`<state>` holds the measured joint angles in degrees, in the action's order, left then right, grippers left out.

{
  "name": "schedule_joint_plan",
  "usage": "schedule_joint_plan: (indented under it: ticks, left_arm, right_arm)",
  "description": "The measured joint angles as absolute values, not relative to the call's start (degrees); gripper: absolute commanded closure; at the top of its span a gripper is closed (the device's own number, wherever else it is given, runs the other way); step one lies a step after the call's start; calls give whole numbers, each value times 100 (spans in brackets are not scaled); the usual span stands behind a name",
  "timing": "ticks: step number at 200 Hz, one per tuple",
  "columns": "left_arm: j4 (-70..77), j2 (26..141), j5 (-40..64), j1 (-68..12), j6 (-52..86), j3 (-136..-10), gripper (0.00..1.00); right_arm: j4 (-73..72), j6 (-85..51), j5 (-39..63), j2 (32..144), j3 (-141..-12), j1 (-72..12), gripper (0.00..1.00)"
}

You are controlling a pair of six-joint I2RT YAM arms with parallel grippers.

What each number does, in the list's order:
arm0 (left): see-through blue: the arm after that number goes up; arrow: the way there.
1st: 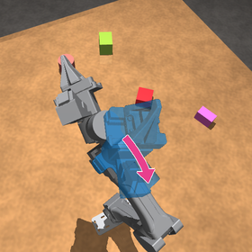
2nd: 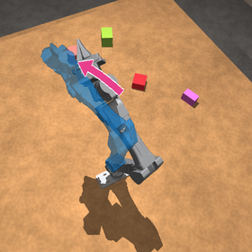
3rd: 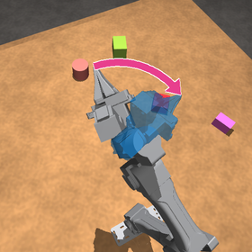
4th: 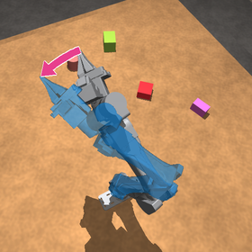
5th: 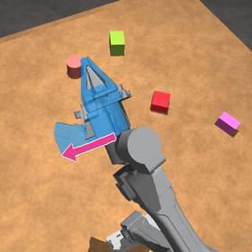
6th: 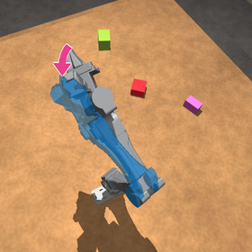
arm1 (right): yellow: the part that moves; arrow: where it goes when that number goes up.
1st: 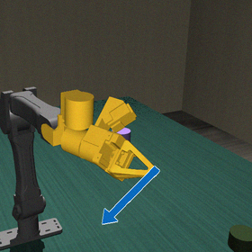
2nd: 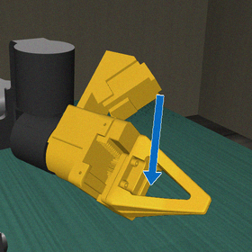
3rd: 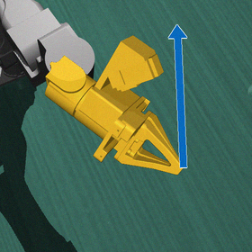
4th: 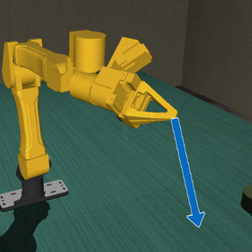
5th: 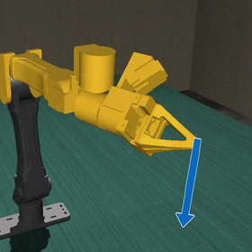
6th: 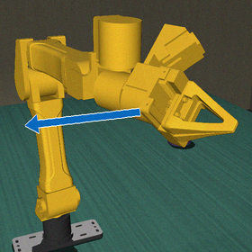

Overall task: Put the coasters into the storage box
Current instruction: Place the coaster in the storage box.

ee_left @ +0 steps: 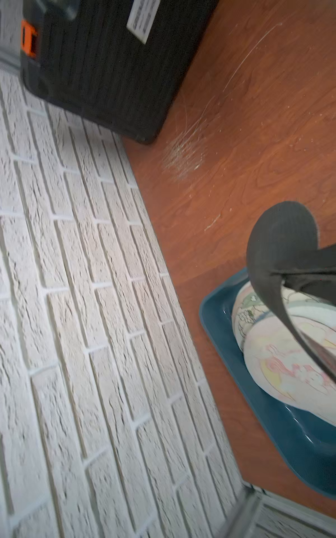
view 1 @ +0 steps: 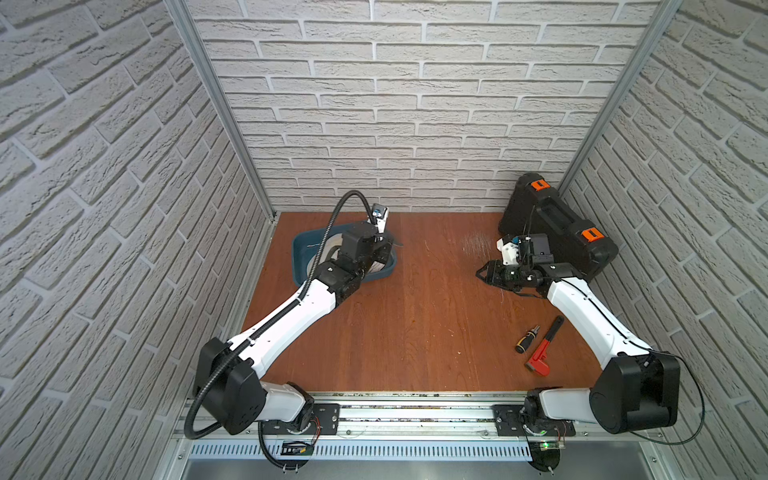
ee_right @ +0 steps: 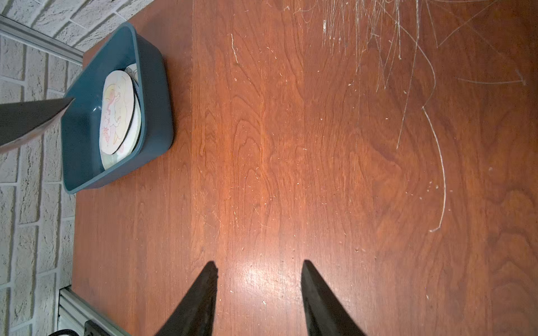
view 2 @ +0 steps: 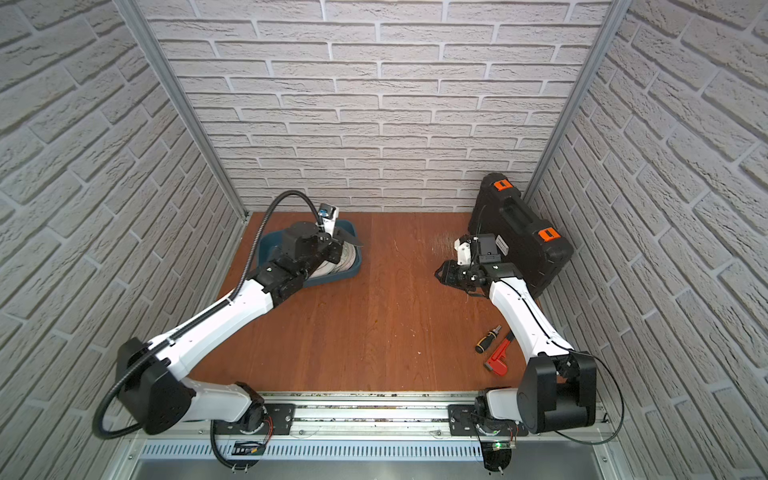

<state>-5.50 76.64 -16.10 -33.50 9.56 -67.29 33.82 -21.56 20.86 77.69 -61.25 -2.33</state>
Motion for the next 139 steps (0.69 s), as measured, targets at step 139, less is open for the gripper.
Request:
schedule_joint_plan:
  ticks: [139]
  left_arm:
    - [-1844, 7238, -1623, -2403, 2276, -6101, 100]
  right_arm:
    - [3229, -2095, 2126, 8263, -6125, -233, 54]
